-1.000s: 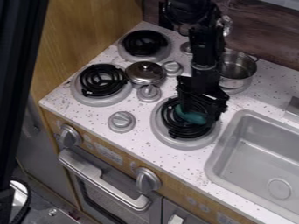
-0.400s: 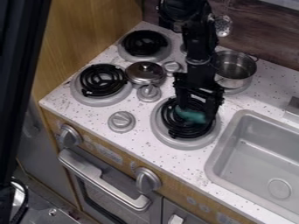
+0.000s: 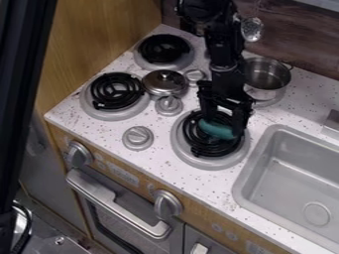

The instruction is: Take the green thing and put it on the left burner

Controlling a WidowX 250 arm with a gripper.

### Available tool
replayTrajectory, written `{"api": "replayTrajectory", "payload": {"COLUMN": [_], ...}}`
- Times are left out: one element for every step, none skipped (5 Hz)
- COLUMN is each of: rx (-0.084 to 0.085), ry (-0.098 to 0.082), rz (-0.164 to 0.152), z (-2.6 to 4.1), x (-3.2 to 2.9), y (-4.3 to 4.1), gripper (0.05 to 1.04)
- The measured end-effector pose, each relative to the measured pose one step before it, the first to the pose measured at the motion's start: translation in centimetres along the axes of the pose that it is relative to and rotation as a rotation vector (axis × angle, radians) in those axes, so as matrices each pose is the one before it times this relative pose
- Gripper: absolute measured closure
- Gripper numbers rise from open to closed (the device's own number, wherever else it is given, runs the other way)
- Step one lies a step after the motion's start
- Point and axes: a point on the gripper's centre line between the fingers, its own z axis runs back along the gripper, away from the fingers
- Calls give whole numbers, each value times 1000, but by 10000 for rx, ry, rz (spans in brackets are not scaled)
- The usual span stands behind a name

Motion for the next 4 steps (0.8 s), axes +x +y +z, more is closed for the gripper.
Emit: {"api": "replayTrajectory", "payload": {"rx": [-33,-199,-408,-335], "ry": [-490,-485,-371,-336], "rz": [-1012,-1138,-867,-796], "z": [262,141,-460,431], "x": [-803,-2251,-1857,-375], "y": [-56,237,-117,-927], "gripper": [84,85,85,85]}}
